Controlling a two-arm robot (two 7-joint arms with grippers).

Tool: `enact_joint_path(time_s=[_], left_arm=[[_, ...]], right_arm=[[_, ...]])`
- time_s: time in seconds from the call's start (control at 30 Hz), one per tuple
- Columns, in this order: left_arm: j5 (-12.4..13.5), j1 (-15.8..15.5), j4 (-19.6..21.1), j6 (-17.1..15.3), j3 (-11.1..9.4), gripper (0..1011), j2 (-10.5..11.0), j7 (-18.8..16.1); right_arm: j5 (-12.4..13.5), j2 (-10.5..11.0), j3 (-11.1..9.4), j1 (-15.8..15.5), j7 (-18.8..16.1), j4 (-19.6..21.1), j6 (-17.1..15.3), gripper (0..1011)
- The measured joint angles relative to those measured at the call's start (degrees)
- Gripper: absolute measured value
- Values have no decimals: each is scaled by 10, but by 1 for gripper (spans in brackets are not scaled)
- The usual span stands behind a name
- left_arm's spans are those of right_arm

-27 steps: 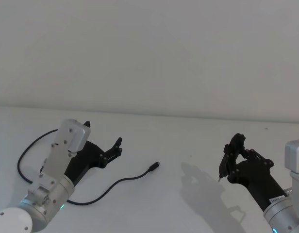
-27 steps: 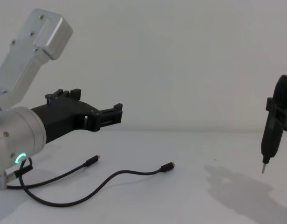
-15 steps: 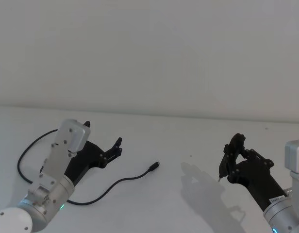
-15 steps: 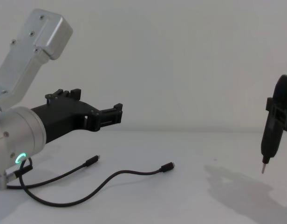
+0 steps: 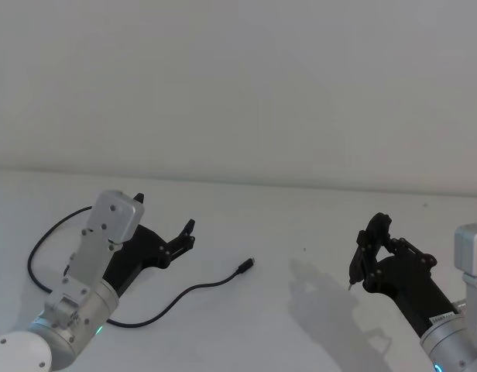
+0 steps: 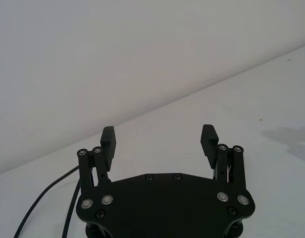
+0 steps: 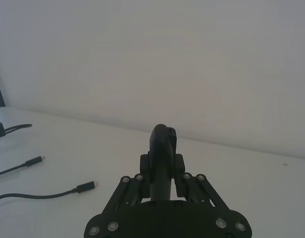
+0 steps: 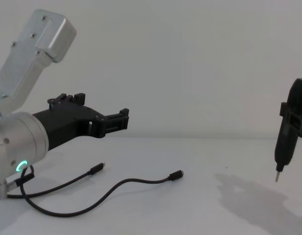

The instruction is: Pick up the data cable with the one hand.

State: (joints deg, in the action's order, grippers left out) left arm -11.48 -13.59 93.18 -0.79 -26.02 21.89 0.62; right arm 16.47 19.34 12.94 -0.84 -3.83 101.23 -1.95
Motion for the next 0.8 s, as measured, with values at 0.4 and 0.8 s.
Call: enact_joint_path(time_s=[0.4,0.8], left_arm=[[0,-1,0,0,0,1001,0,1],[-13,-35,-23,-8,-8,1001,-2,51]], right_arm=[[0,0,0,0,0,0,0,275],[0,-1,0,1,-1,-1,0,274]])
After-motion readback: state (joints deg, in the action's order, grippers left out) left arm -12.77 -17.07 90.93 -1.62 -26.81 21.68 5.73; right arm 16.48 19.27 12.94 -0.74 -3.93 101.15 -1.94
